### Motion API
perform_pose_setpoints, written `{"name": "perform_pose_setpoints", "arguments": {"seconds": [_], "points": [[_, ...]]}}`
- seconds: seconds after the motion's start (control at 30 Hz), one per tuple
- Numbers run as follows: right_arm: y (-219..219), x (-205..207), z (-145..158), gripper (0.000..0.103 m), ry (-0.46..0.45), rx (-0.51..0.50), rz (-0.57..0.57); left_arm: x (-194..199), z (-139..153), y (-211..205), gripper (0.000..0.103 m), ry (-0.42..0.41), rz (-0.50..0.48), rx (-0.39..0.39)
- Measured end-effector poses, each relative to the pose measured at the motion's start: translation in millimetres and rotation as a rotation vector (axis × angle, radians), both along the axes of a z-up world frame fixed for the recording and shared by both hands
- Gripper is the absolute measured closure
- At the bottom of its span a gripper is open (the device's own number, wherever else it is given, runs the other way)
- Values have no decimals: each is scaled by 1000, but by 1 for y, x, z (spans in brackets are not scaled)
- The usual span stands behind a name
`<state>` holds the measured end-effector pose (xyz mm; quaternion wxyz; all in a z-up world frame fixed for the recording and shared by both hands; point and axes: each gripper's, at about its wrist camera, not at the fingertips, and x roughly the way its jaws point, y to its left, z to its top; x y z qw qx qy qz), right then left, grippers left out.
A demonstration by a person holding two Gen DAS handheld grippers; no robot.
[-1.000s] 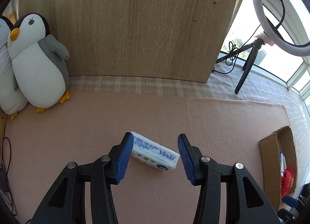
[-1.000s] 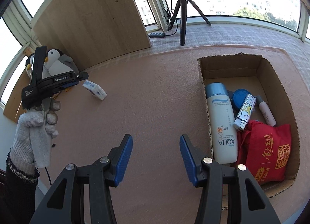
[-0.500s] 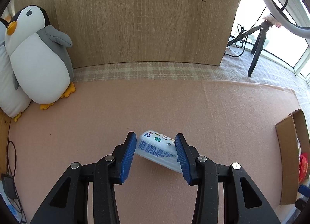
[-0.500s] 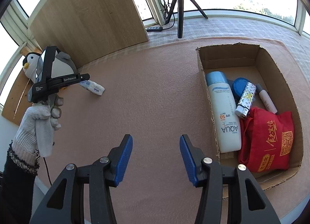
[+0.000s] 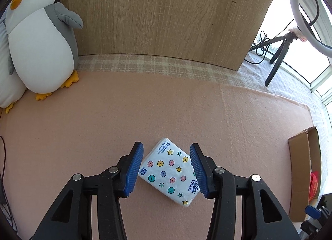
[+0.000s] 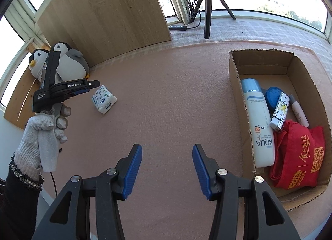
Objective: Organize objects
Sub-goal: 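Move the left tool to the Vinda tissue pack and grasp it, then set the tissue pack down and grasp it with the right gripper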
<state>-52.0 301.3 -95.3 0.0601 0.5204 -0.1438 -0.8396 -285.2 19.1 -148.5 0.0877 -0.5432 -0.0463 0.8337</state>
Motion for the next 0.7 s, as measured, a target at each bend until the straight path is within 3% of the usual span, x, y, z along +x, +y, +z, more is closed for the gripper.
{"name": "perform_pose_setpoints", "arguments": {"seconds": [0.33, 0.7], "points": [[14, 6, 1, 56, -10, -16, -30, -2, -22, 16, 52, -32, -31, -29], [17, 6, 1, 56, -7, -18, -19, 48, -31, 59, 59, -23, -139, 39]]}}
